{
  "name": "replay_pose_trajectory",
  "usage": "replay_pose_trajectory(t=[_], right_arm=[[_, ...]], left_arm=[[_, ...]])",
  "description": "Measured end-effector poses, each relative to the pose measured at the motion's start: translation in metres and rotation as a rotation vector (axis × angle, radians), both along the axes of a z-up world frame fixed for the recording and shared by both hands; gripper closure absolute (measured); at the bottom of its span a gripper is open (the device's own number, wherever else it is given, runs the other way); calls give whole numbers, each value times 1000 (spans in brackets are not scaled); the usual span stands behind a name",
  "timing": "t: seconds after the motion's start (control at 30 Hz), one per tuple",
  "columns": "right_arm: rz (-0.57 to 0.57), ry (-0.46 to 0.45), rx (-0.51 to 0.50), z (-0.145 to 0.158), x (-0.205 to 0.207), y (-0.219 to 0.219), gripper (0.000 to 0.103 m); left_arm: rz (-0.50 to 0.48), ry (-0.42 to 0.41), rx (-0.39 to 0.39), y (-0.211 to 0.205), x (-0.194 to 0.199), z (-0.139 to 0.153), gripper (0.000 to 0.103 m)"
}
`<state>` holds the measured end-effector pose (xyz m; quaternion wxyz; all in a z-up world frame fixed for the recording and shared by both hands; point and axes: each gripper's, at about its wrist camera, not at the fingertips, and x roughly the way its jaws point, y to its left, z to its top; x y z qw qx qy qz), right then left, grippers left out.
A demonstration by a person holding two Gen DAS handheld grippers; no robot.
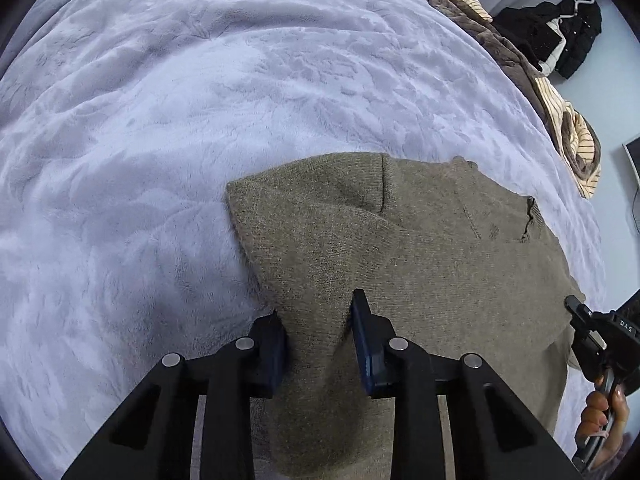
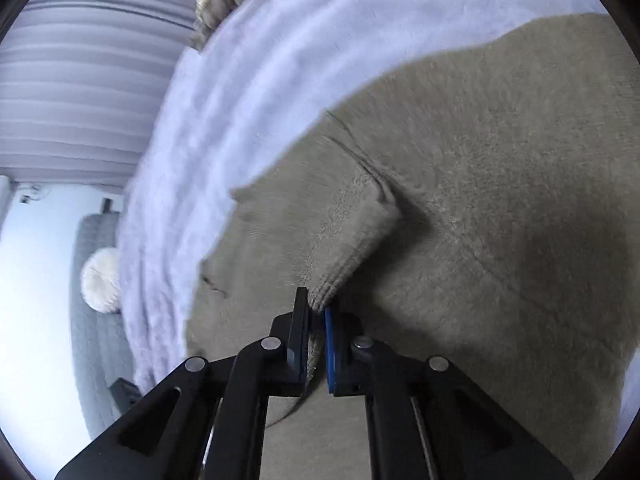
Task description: Fold small clothes
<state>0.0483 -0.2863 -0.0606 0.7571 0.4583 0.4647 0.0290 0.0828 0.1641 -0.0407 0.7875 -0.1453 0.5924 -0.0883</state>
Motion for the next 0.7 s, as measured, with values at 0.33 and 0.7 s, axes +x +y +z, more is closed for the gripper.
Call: replay_pose_trajectory(t=[0.33,0.7], right_arm=[[7,67,-100,-1,-56,19,47],[302,71,339,-69,-29,259,51]], left_arm=[[-16,-3,12,15,2,1,17],[-101,62,-57,19,16,-9,86]])
